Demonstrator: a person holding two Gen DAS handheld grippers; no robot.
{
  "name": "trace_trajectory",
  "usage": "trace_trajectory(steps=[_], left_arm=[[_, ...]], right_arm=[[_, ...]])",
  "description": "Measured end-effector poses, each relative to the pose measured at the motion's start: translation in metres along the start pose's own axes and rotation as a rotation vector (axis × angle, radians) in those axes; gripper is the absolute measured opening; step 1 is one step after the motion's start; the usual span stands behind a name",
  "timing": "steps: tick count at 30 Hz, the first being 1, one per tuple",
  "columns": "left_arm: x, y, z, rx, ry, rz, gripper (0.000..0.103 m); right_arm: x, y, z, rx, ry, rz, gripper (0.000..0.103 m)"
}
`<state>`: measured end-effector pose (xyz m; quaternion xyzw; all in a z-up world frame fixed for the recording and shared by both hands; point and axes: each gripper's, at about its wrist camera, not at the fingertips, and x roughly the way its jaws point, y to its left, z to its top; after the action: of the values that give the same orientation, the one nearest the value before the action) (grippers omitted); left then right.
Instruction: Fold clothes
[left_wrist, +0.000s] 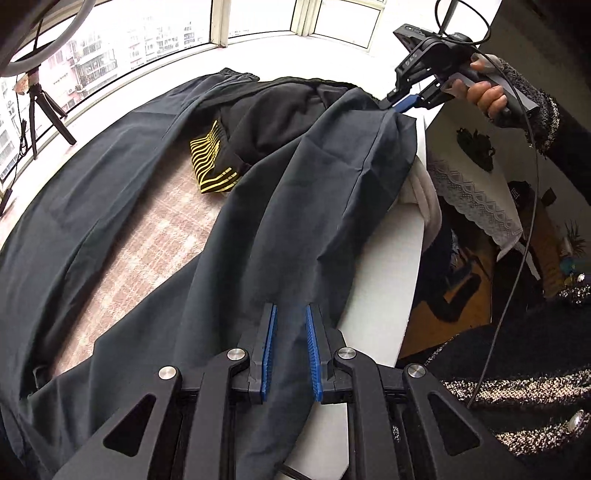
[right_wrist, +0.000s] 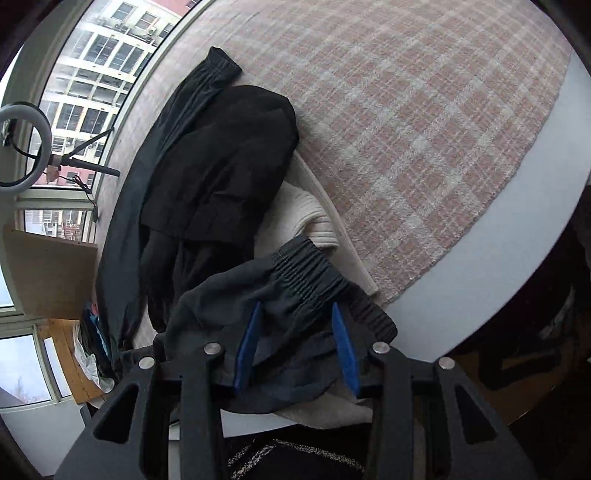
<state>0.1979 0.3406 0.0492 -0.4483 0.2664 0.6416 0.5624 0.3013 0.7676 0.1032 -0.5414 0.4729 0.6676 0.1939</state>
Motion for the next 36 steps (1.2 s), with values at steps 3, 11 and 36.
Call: trace_trajectory(steps=[3,11,36], left_arm=[[-0.004,0.001,-0.001,0.009,-0.01,0.009,0.015],[-0.03,0.034,-0.006,-0.101,-0.058,-0.001,0.015],[-0.054,0.071,-0.103,-0.386,0.043,0.144,0.02]], right_arm=[[-0.011,0.01,-0.007,-0.026,-0.054,-0.013,0.003],[-0.164,0.114,-0.043,-0.337,-0.415,0.285,0.003],[-0.106,-0.034,-0.021,-0.244,-0.365,0.097,0.043]])
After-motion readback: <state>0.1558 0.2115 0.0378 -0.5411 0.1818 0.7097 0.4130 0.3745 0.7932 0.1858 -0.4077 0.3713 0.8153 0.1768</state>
